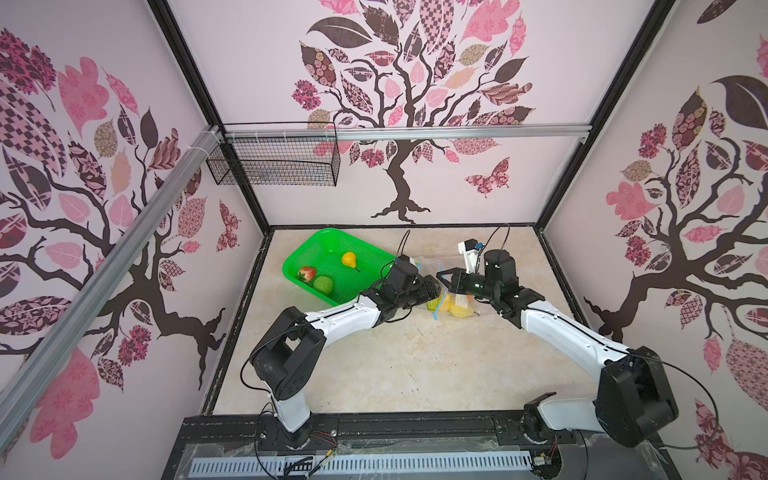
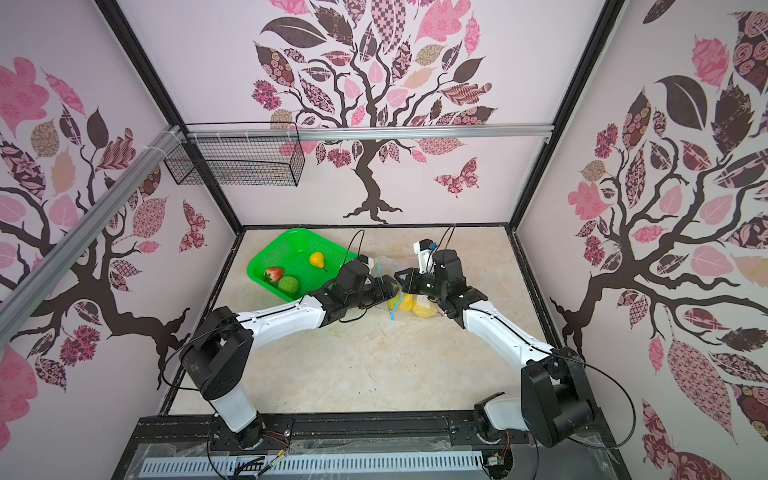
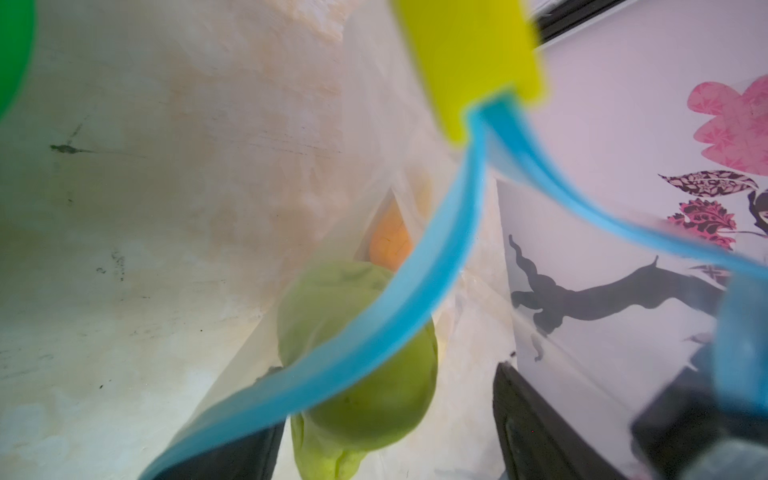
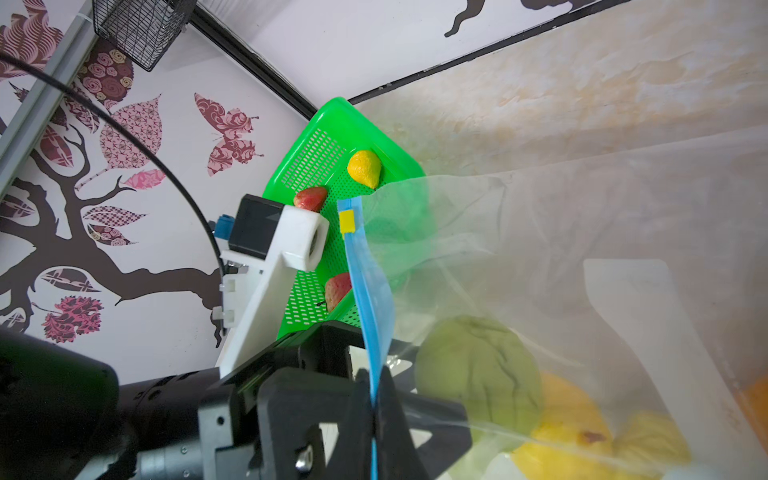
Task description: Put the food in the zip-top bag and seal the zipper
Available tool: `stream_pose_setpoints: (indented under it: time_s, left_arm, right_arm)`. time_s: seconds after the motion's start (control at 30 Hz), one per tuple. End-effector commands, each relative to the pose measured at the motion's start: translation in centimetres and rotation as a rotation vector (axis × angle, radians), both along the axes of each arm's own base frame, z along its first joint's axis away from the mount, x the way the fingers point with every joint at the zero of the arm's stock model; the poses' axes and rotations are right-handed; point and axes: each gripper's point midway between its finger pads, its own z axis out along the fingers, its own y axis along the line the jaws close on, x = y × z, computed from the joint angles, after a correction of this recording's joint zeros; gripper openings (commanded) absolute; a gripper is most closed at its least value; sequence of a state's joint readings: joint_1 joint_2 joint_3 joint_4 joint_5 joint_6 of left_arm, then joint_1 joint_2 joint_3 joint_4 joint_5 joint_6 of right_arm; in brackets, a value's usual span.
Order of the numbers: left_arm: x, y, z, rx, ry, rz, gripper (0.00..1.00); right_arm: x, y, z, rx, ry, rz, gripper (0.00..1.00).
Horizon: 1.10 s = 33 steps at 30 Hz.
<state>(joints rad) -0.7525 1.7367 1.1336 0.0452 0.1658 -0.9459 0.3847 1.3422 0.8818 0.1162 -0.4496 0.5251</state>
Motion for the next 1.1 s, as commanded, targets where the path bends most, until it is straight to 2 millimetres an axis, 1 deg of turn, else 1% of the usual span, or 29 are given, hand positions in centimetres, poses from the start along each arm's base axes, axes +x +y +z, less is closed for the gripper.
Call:
stream_pose_setpoints:
  time_s: [0.0,0.03,0.1,0.17,0.23,0.37,0.43,0.5,0.57,0.7,0.73,0.8,0.97,1.07]
  left_arm:
    - [-1.2,-1.0,4.7,-0.040,-0.083,-0.117,0.79]
    - [-1.7,-0.9,5.1,-0.023,-0.092,-0.144,0.79]
    - [-2.4,-0.2,5.4,0.016,-0.099,-0.162,0.79]
    - [-2.8,1.2,5.4,0.067,-0.108,-0.152,0.79]
    - [-3.1,3.1,5.3,0.127,-0.114,-0.121,0.79]
    - [-2.8,6.7,5.2,0.191,-0.124,-0.035,0.78]
    - [-2.3,8.5,4.6,0.188,-0.110,0.019,0.78]
    - [-1.7,9.5,4.0,0.179,-0.097,0.049,0.76]
    - [-1.3,9.5,3.5,0.180,-0.101,0.041,0.73]
    - [-0.9,7.3,2.2,0.156,-0.075,-0.049,0.65]
    - [-0.9,6.7,1.3,0.153,-0.049,-0.066,0.63]
    - [-0.7,6.1,0.2,0.147,-0.010,-0.082,0.59]
    - [-0.7,4.7,-1.6,0.123,0.031,-0.114,0.51]
    - [-0.7,4.1,-2.2,0.106,0.046,-0.132,0.40]
  right_arm:
    - [0.4,0.2,2.0,0.007,-0.054,0.009,0.00]
    - [0.3,0.2,2.1,0.002,-0.057,0.006,0.00]
    - [0.3,0.0,1.9,-0.006,-0.056,0.003,0.00]
    - [0.3,-0.1,2.0,-0.008,-0.061,-0.002,0.00]
    - [0.2,-0.1,2.1,-0.009,-0.062,-0.003,0.00]
    - [0.2,-0.1,2.2,-0.010,-0.064,-0.003,0.00]
    - [0.1,-0.1,2.2,-0.009,-0.062,0.001,0.00]
    - [0.1,0.0,2.3,-0.007,-0.063,0.006,0.00]
    - [0.0,0.0,2.3,-0.008,-0.063,0.007,0.00]
    - [0.0,0.0,2.4,-0.011,-0.063,0.009,0.00]
    - [0.0,0.0,2.5,-0.010,-0.063,0.011,0.00]
    - [0.0,0.0,2.6,-0.010,-0.065,0.013,0.00]
    - [0.0,-0.1,2.8,-0.017,-0.071,0.010,0.00]
    - [0.1,0.0,2.8,-0.021,-0.075,0.011,0.00]
